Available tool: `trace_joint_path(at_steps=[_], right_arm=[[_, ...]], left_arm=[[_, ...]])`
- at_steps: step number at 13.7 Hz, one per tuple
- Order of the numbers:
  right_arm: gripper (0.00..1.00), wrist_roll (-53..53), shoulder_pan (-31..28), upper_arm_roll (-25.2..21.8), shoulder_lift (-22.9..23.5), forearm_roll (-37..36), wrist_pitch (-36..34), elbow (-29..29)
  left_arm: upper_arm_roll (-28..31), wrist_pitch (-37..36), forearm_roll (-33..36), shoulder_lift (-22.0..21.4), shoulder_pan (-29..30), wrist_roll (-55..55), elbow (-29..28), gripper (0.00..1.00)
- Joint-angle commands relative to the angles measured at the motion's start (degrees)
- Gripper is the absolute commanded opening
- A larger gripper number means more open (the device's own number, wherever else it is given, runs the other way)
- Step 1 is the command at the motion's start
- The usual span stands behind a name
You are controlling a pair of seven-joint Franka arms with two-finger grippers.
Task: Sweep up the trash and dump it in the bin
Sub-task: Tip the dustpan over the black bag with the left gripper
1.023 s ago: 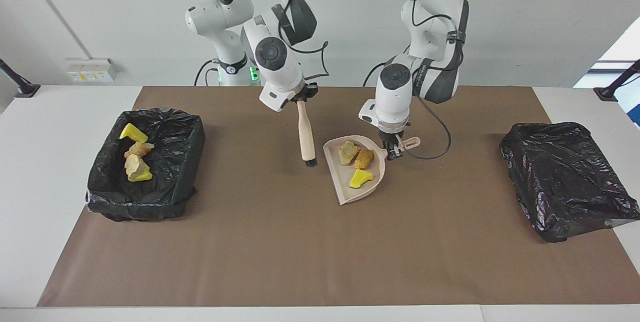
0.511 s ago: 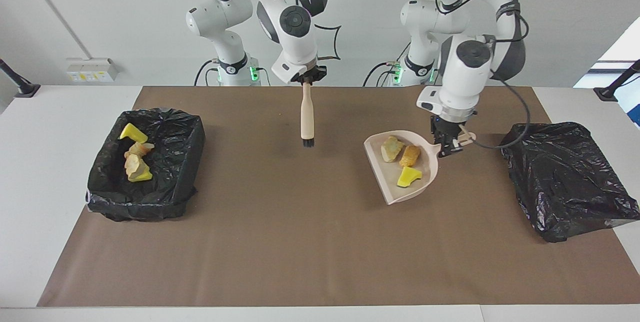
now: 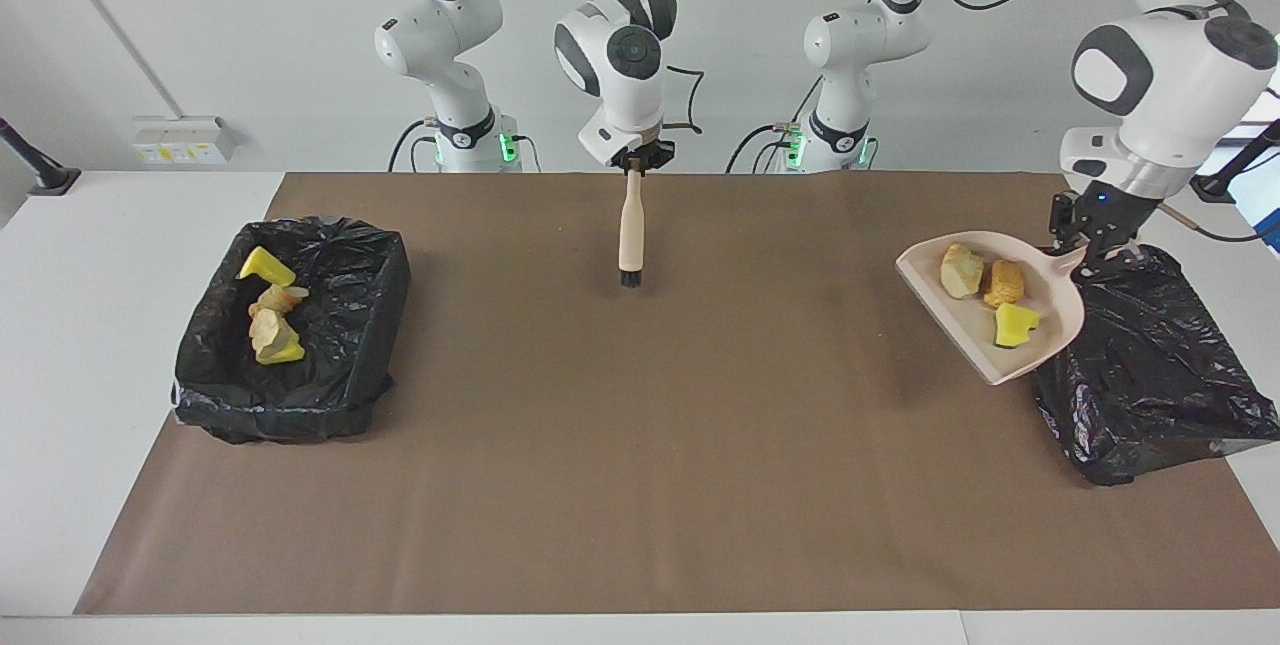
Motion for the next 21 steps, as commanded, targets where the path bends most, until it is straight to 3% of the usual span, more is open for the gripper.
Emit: trace_joint_path(at_steps=[1,2,4,9,14,21], right_arm=[[0.0,0.4,1.5,-0.1,-0.7,0.1,3.4,-3.1],[0.0,-0.1,1.5,-0.1,-0.6,0.1,3.3,-3.2],[0.0,-1.8,1.6,-0.1,-0.4,0.1,3.9,-4.2],[0.0,-2.6,0.7,-0.2,1.7,0.1,7.5,-3.6],[0.0,-6.3,-1.8,-0.4,4.4,-0.5,7.2,-0.5],[0.0,-7.4,-3.5,-0.3,5.1,-0.7,7.5,-0.5]], left_arm=[[-1.0,-2.6,-0.5,5.5,7.1,7.2,8.5,0.0],[-1.0,-2.2,0.9,6.6,8.7,9.1,10.2,0.0],[-0.9,-0.2,12.1,8.1,8.7,9.3,12.0,0.0],[-0.9,7.0,30.9,10.3,8.3,9.2,11.6,0.0],[-0.9,7.2,50.2,11.4,5.7,7.2,11.7,0.0],[-1.0,3.0,60.2,11.0,4.4,7.0,16.1,0.0]])
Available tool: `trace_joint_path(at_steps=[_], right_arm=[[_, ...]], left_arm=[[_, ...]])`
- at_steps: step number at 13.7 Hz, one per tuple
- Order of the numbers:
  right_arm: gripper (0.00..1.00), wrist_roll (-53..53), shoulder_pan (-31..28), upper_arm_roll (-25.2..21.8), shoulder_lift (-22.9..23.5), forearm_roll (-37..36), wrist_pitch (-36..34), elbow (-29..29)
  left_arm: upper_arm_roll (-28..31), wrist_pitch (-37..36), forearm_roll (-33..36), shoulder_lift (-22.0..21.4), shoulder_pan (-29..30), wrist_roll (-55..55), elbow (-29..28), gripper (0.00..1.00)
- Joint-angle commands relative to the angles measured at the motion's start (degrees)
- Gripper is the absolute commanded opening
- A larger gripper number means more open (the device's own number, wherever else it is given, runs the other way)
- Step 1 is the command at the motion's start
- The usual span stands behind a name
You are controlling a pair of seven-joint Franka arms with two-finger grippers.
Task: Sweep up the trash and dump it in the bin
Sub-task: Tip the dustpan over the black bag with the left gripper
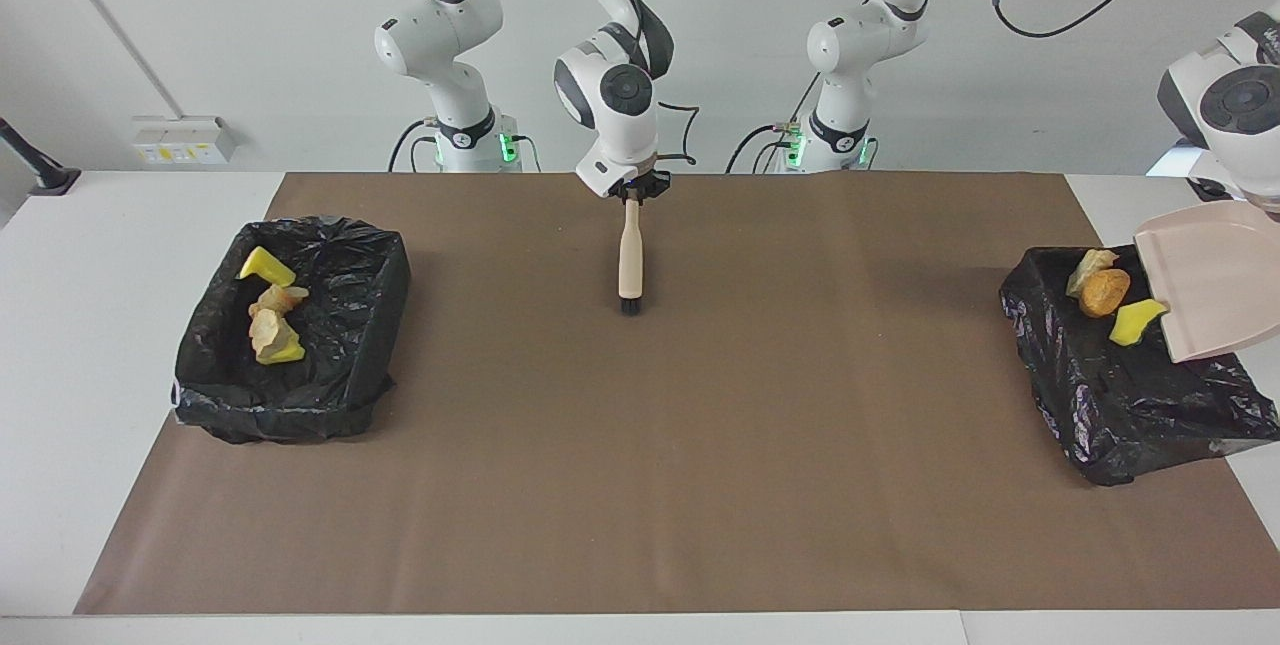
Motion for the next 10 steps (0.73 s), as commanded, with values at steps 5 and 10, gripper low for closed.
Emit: trace_joint_path(at_steps=[5,10], right_arm=[[0.01,-3.2,-0.4,0.3,0.4,-0.6,0.2,0.6],[1.0,-5.4,-0.8,0.2,1.8,-0.8,-1.1,3.0]], left_arm=[[-0.1,-4.1,-9.4,-0.1,-2.8,-0.4,4.7,0.0],[-0.1,-9.1,-24.1,0.5,-13.7,-3.7,4.9,0.0]])
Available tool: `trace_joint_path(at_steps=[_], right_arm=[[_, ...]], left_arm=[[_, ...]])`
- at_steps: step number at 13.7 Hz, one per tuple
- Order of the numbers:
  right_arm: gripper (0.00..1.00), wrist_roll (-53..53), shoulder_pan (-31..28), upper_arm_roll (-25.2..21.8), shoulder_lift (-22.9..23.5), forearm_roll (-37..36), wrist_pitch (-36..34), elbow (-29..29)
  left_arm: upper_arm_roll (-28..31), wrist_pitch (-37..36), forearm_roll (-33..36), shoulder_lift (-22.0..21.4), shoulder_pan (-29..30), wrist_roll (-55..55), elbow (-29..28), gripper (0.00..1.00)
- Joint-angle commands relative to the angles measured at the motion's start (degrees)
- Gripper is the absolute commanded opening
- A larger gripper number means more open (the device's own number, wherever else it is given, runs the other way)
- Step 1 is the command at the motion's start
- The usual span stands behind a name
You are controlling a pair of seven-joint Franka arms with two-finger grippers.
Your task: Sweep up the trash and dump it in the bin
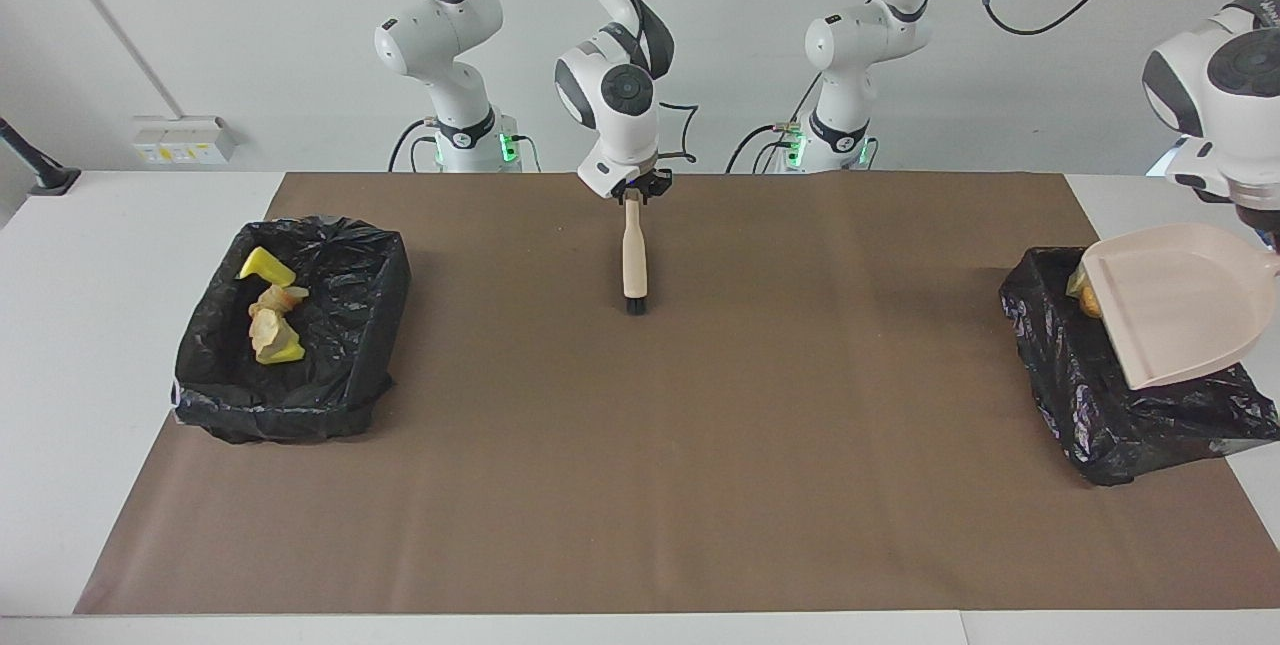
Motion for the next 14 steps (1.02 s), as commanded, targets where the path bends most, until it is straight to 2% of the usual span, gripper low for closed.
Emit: trace_joint_path(at_steps=[1,4,6,11,14], right_arm=[[1.0,-1.9,-1.0,0.2,2.2,-0.9,-1.9,4.0],[1.0,-1.9,-3.6,-0.3,2.2,-1.3,-2.4,7.0],[1.0,-2.4,-6.8,-0.3,2.0,-5.0,-3.4,9.7],[1.0,-2.9,-17.6,-0.3,1.3,-11.1,-5.6,16.2],[1.0,-3.1,-26.2,-0.3,1.1,-11.6,-7.4,19.3]], left_arm=[[0.7,-4.6,-6.4,0.5,-6.0,-5.9,0.8,0.0],[0.6,-8.7,-12.7,1.0,-13.9,-23.0,-0.8,0.0],[0.5,-11.2,-14.8,2.8,-19.2,-36.9,-0.8,0.0],[0.6,-10.1,-27.1,8.7,-29.3,-72.0,-0.5,0.0],[0.6,-8.2,-32.0,10.8,-34.8,-89.8,-0.2,0.0]])
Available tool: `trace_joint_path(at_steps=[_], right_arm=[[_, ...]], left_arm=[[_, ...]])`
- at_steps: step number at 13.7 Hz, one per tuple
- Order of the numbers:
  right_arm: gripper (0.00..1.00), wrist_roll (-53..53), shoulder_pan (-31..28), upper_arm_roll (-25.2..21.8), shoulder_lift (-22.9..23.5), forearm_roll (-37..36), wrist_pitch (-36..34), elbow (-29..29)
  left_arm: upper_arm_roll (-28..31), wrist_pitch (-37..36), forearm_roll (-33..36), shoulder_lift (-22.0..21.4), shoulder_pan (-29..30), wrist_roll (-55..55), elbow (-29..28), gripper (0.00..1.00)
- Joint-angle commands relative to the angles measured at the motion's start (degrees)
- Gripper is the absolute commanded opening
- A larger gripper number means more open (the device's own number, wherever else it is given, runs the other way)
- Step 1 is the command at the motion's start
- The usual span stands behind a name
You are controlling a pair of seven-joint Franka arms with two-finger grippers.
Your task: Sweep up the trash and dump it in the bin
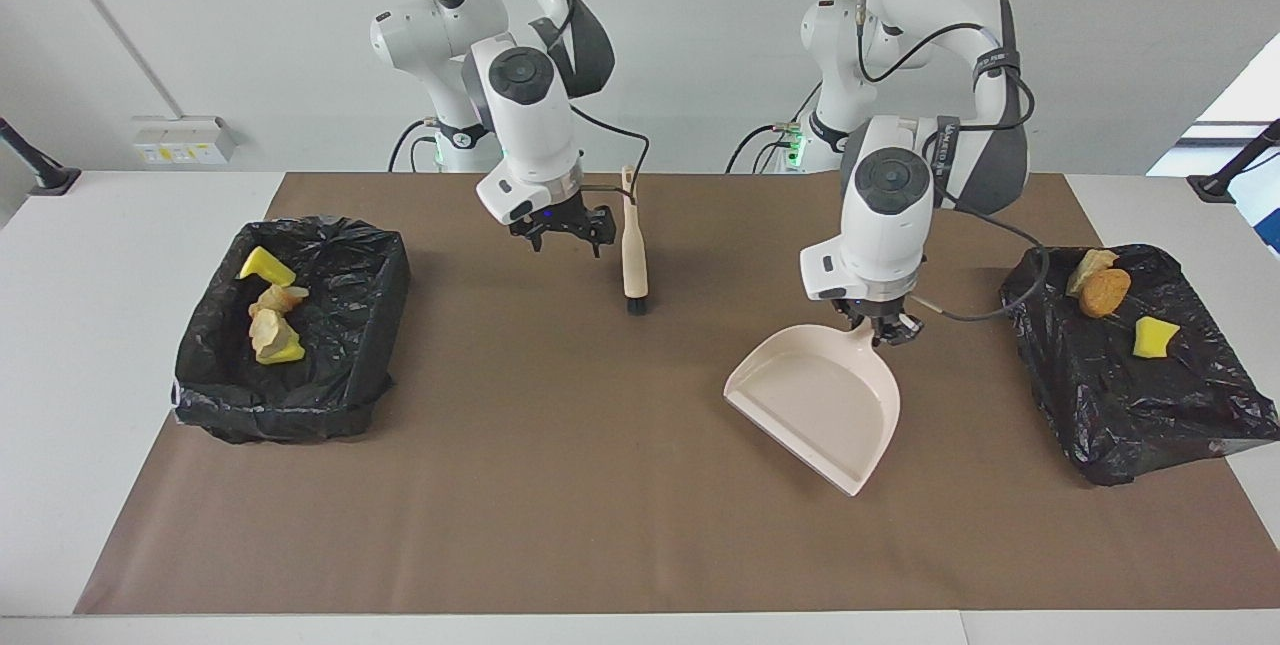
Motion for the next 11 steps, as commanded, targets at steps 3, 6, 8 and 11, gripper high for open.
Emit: trace_joint_path(at_steps=[3,6,8,11], right_arm=[[1.0,-5.1,-8.2,-0.2,-1.3,-2.4,-3.9,4.3],[1.0,-12.6,-12.0,-0.2,-3.7,-5.5,-6.9,7.0],[1.0,-15.0,-13.6,-0.5,-4.9,-5.8,-10.6,9.2],[1.0,-17.6,-15.2,-0.5,-5.3,-7.4,-16.3,14.3]], left_arm=[[1.1,0.6,-6.9,4.0,-7.4,-21.4,4.1,0.0],[1.2,-0.9,-7.2,12.4,-11.9,-31.4,14.2,0.0],[1.1,-0.9,-8.1,17.0,-13.2,-37.6,20.4,0.0],[1.1,-0.2,-11.0,17.9,-14.8,-41.2,22.1,0.0]])
